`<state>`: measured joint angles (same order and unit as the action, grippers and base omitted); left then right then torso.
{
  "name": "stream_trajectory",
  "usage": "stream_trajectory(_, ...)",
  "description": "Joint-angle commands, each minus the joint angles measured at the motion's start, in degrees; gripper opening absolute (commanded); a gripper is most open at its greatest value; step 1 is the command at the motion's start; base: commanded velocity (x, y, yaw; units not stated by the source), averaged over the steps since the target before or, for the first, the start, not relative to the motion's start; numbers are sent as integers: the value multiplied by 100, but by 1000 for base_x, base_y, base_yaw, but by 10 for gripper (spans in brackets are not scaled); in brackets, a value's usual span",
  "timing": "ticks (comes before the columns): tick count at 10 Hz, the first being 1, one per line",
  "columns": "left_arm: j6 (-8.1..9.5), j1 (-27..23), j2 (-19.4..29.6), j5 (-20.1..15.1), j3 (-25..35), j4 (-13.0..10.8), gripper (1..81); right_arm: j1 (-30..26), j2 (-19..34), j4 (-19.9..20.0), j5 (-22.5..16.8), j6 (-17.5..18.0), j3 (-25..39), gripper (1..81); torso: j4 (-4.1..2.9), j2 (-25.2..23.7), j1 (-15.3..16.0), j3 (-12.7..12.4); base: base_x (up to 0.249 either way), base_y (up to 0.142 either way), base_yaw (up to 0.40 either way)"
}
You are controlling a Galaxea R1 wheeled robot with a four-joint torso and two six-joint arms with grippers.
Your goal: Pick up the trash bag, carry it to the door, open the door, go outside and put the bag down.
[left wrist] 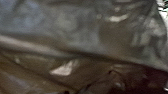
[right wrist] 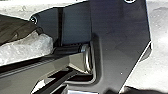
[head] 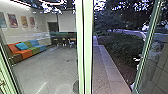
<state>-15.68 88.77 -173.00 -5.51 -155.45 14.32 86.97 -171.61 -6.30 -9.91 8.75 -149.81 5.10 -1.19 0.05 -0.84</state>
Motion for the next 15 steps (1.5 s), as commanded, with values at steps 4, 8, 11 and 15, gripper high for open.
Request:
stream_trajectory(4, -41, -268, 2, -389, 15, -44, 10, -351, 1, -29, -318, -23, 40, 811, 0, 0, 0, 0, 0, 0, -278)
stream_trajectory(8, -41, -268, 2, -407, 15, -44, 10, -368, -25, -81, -318, -23, 23, 811, 0, 0, 0, 0, 0, 0, -226)
stream_trajectory(11, -40, -267, 2, -407, 15, -35, 10, -377, -69, -99, -318, -23, -30, 811, 0, 0, 0, 0, 0, -21, 0)
stream_trajectory(15, -41, -260, -34, -389, 15, -35, 10, -351, -69, -90, -310, -23, -91, 811, 0, -2, 0, 0, 0, 0, 0)
